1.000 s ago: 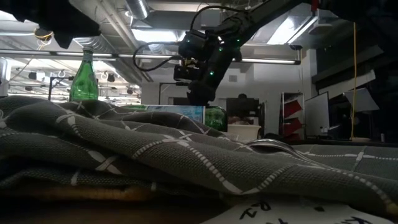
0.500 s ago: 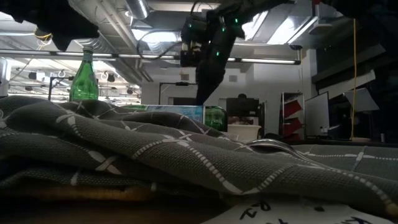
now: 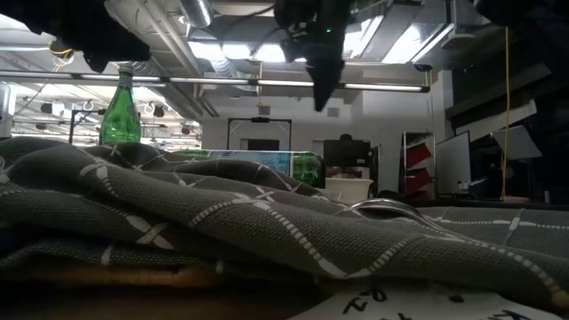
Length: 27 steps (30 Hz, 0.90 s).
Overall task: Sort silverware
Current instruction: Put the silver table knife into the silverware tray
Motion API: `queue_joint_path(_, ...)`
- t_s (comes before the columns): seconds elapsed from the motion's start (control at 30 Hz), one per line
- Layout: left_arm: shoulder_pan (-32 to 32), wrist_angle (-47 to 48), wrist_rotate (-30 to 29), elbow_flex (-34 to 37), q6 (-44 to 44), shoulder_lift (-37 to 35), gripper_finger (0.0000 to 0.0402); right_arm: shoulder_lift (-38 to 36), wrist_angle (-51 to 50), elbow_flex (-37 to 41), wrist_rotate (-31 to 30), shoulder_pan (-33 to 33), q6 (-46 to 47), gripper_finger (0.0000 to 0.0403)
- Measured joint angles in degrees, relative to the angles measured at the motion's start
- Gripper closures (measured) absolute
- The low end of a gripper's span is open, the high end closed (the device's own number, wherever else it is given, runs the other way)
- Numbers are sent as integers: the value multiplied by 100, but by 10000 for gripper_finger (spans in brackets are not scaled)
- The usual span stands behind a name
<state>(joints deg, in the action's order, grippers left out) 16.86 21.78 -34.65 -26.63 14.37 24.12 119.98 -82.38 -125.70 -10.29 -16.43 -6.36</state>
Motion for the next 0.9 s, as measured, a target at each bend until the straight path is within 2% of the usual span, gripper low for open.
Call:
queue_joint_path(0.13, 0, 241, -3, 1, 7, -102, 328, 0, -686, -108, -25, -197, 220, 294)
queue_joint_path(0.27, 0, 89, -2, 315, 21, -293, 345, 0, -764, -52, -7, -473, 450, 294)
queue_joint_path(0.47, 0, -929, 2, 1205, 15, -665, 365, 4, -761, -8, 98, -844, 635, 294)
queue_joint_path(0.67, -2, -2177, 236, 1980, -531, -958, 376, 4, -760, 50, 235, -1153, 677, 294)
queue_joint_path(0.8, -15, -2990, 275, 2435, -717, -1132, 380, 4, -761, 304, 235, -1280, 678, 294)
queue_joint_path(0.9, -118, -3219, 284, 2605, -833, -1269, 381, 4, -764, 651, 233, -1306, 841, 294)
